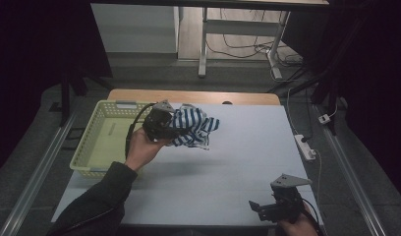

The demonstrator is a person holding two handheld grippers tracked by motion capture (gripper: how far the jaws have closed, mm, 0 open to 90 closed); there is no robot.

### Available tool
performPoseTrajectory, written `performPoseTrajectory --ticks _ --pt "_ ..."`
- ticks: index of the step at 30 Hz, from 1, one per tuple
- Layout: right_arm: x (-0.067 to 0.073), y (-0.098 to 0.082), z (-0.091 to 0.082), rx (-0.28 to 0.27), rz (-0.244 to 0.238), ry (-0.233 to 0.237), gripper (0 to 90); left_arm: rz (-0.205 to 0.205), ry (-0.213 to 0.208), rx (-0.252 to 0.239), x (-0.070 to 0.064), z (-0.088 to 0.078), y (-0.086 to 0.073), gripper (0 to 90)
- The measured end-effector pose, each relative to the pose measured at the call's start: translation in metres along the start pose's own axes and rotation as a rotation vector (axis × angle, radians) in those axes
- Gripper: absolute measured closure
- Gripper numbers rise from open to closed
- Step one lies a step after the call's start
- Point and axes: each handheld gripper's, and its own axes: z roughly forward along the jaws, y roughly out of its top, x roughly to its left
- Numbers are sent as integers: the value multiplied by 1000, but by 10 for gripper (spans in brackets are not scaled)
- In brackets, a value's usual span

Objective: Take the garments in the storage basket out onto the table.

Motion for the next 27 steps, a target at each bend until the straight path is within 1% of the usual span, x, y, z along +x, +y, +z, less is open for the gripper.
performPoseTrajectory --ticks 4,6,8,14,19,20,24,27 --pt "0 0 0 0 0 0 25 4 -12 2 -3 5 0 611" --pt "0 0 0 0 -1 0 25 14 -17 10 -6 11 1 611" --pt "0 0 0 0 -1 0 25 17 -20 13 -8 14 0 611" --pt "0 0 0 1 -2 0 26 21 -26 19 -10 20 -1 610" --pt "0 0 0 0 -2 1 25 15 -34 27 -9 27 -4 610" --pt "0 0 0 1 -2 1 26 10 -39 33 -8 31 -5 609" --pt "0 0 0 1 -3 1 26 3 -41 41 -7 36 -8 609" --pt "0 0 0 1 -3 2 25 -4 -42 52 -5 43 -12 609"
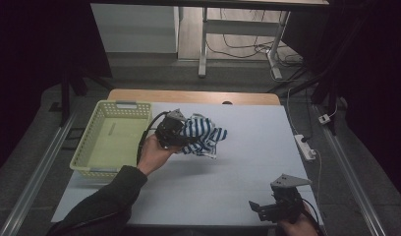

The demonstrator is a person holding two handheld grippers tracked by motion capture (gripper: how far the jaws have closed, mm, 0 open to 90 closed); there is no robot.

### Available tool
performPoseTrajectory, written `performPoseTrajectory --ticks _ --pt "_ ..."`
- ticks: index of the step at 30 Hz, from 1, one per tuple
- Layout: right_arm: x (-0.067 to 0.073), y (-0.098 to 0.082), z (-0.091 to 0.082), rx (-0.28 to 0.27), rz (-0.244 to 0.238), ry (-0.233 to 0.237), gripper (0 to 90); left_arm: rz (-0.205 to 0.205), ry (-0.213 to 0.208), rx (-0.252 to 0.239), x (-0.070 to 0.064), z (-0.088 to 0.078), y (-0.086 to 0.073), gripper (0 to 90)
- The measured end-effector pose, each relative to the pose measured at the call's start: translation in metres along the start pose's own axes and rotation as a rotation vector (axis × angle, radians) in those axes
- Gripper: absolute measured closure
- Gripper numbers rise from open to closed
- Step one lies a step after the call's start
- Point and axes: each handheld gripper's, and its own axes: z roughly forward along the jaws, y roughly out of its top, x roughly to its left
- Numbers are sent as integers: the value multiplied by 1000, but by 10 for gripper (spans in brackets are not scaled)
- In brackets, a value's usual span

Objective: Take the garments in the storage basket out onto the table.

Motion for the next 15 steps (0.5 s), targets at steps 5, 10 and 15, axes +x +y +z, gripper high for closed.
performPoseTrajectory --ticks 5,10,15 --pt "0 0 0 2 -2 -1 26 -1 4 13 2 7 -4 608" --pt "0 0 0 3 -1 0 26 -15 4 23 4 16 -8 605" --pt "1 0 0 2 -2 -1 26 -26 3 41 7 24 -13 603"
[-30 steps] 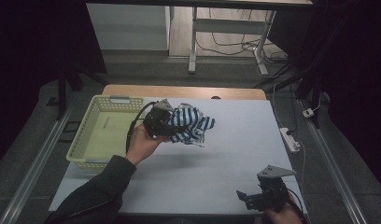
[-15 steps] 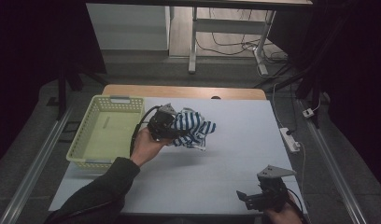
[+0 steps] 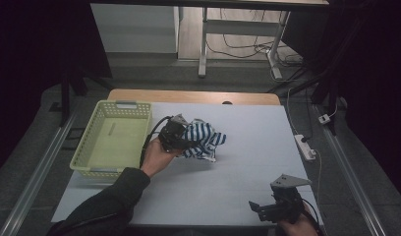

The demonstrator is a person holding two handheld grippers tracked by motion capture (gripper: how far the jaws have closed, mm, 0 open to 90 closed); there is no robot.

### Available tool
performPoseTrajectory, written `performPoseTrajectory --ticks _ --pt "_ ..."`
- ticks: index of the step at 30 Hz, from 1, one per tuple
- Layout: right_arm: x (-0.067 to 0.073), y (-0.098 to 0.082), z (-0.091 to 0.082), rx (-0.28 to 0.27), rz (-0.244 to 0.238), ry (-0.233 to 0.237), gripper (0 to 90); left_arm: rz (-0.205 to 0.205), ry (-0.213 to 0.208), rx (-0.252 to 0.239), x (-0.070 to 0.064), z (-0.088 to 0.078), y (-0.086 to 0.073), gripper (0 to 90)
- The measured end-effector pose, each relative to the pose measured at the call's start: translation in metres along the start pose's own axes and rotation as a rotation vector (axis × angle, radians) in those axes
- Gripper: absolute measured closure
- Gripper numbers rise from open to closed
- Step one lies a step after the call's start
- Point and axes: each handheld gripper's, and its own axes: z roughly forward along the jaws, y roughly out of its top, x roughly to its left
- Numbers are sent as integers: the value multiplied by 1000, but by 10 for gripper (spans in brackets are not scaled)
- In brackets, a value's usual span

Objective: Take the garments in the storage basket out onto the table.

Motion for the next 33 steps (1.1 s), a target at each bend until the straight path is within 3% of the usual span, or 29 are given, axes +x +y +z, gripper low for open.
performPoseTrajectory --ticks 8,18,33 --pt "0 0 0 -1 -2 0 26 -1 17 37 3 12 -6 596" --pt "0 0 0 -1 -5 1 28 -22 30 131 10 35 -18 582" --pt "1 0 0 2 -9 0 33 -42 28 183 17 50 -27 511"
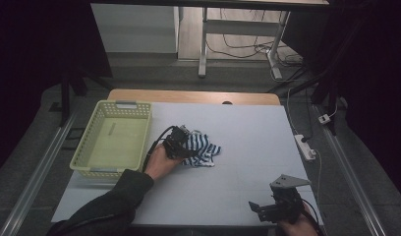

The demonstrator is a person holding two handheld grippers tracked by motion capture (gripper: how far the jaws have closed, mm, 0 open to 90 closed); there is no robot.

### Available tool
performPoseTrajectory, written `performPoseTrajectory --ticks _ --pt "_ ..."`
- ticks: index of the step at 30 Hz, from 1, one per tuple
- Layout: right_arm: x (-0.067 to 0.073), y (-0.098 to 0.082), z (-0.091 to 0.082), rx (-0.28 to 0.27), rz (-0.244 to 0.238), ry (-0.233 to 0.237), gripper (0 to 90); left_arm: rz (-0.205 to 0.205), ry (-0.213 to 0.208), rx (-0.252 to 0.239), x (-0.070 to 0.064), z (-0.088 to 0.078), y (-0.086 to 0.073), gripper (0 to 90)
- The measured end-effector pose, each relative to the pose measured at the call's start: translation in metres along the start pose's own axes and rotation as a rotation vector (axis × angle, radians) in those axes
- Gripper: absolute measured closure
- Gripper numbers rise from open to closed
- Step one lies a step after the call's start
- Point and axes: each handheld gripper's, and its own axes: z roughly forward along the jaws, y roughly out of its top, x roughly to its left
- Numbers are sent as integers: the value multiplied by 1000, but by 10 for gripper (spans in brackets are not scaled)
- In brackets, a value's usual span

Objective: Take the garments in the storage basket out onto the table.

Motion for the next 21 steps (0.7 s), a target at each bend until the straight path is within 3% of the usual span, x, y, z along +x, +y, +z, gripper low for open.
performPoseTrajectory --ticks 6,13,21 --pt "0 0 0 1 -1 0 34 -26 -9 0 4 2 -1 453" --pt "0 0 0 2 -2 0 35 -34 18 1 4 2 0 263" --pt "0 0 0 1 -4 0 35 -35 12 -8 4 0 2 160"
